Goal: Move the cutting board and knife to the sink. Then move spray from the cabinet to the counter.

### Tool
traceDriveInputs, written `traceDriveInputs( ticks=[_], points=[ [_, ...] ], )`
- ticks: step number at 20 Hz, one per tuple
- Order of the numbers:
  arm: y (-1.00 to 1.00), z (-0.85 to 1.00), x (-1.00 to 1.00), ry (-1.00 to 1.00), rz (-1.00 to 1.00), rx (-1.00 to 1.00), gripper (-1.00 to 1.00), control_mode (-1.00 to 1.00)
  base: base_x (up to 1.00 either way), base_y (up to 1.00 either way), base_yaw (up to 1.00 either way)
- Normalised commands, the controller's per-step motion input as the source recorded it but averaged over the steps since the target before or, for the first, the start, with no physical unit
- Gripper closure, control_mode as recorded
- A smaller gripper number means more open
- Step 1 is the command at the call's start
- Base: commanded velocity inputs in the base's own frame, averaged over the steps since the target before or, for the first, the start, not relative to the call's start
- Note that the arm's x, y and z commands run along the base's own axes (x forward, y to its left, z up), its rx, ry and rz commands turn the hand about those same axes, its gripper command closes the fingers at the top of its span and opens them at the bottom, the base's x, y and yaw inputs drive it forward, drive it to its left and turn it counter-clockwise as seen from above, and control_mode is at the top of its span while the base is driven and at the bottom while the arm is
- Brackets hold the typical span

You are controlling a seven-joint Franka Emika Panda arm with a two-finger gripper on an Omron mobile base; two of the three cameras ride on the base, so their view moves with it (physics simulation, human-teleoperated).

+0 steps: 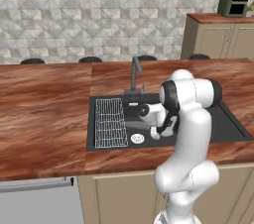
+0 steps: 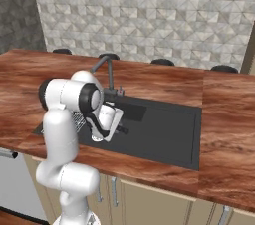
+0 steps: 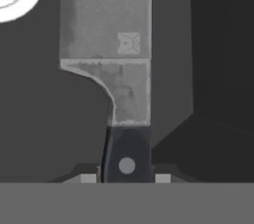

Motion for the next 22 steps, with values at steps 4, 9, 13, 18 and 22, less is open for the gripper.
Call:
traceDriveInputs(
  ticks=[4,9,13,18,22],
  points=[
    [0.06,-0.13,0.32,0.02,0.0,0.0,-1.0,-1.0,0.0,0.0,0.0],
    [0.0,0.0,0.17,0.0,0.0,0.0,-1.0,-1.0,0.0,0.0,0.0],
    [0.0,-0.04,0.09,0.0,0.0,0.0,-1.0,-1.0,0.0,0.0,0.0],
    [-0.01,0.01,0.04,-0.01,0.0,0.01,-1.0,-1.0,0.0,0.0,0.0],
    [-0.15,0.52,-0.1,-0.01,-0.02,0.12,-1.0,-1.0,0.0,0.0,0.0]
  ],
)
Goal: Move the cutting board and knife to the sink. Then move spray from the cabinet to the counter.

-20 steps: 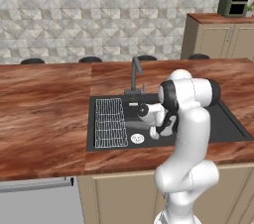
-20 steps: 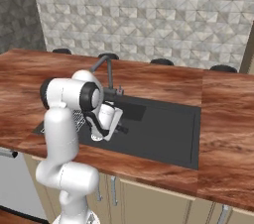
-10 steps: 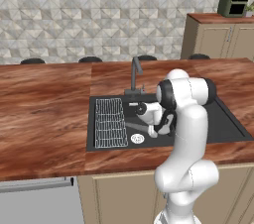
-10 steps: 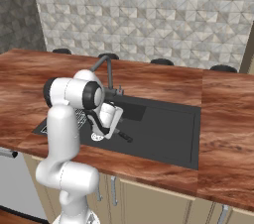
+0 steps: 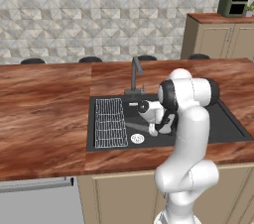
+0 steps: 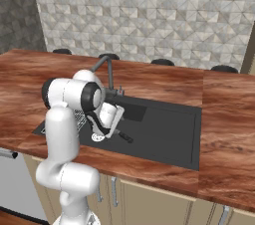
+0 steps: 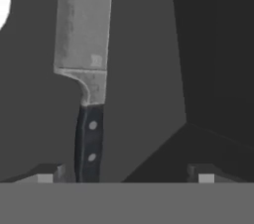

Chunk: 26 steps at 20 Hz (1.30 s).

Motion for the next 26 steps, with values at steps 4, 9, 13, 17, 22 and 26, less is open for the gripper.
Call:
traceDriveInputs(
  ticks=[4,9,13,17,22,26],
  points=[
    [-0.28,0.96,-0.26,-0.04,-0.07,0.17,-1.0,-1.0,0.0,0.0,0.0],
    [-0.25,1.0,-0.17,-0.02,-0.04,0.19,-1.0,-1.0,0.0,0.0,0.0],
    [-0.15,1.0,0.0,-0.02,0.0,0.18,-1.0,-1.0,0.0,0.0,0.0],
    [0.0,1.0,-0.01,0.0,-0.03,0.24,-1.0,-1.0,0.0,0.0,0.0],
    [-0.1,1.0,-0.19,0.01,-0.23,0.33,-1.0,-1.0,0.0,0.0,0.0],
    [-0.02,1.0,-0.23,0.0,-0.38,0.31,-1.0,-1.0,0.0,0.0,0.0]
  ],
)
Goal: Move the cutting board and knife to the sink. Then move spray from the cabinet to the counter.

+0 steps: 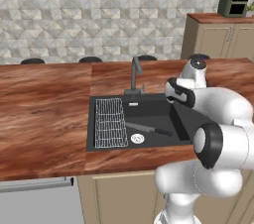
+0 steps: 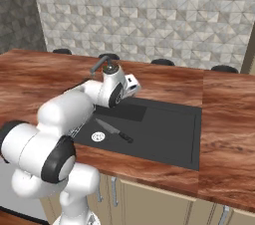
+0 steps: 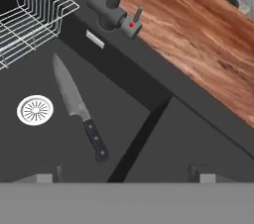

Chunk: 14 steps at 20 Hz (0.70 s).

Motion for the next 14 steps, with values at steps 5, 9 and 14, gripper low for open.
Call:
traceDriveInputs(
  ticks=[5,9,14],
  points=[
    [0.0,1.0,-0.21,0.06,-0.3,0.12,-1.0,-1.0,0.0,0.0,0.0],
    [-0.11,0.85,-0.48,0.03,-0.33,0.05,-1.0,-1.0,0.0,0.0,0.0],
    [-0.1,0.11,-0.9,0.0,-0.32,0.18,-1.0,-1.0,0.0,0.0,0.0]
  ],
)
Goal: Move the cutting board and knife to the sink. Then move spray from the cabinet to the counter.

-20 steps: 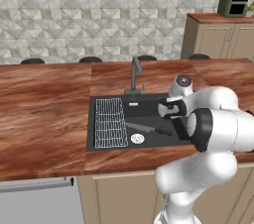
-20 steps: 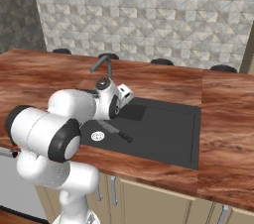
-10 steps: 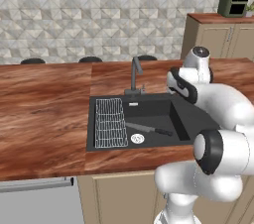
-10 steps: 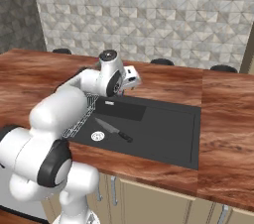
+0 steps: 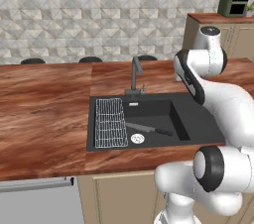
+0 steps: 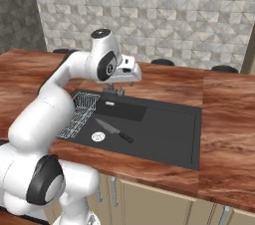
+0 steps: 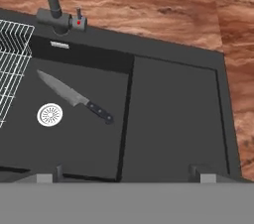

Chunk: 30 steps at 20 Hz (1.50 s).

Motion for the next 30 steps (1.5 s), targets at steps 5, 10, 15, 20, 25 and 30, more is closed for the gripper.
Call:
traceDriveInputs(
  ticks=[5,10,15,20,25,30],
  points=[
    [0.02,-0.01,-0.8,-0.15,-0.22,0.23,-1.0,-1.0,0.0,0.0,0.0],
    [0.08,-0.02,-0.22,-0.08,-0.09,0.05,-1.0,-1.0,0.0,0.0,0.0],
    [0.3,-0.06,-0.03,0.01,-0.08,0.0,-1.0,-1.0,0.0,0.0,0.0],
    [0.05,0.3,-0.31,0.05,-0.05,0.0,-1.0,-1.0,0.0,0.0,0.0],
    [0.02,0.23,-0.34,0.03,0.0,0.0,-1.0,-1.0,0.0,0.0,0.0],
    [0.16,0.0,-0.07,0.0,0.03,0.0,-1.0,-1.0,0.0,0.0,0.0]
  ],
)
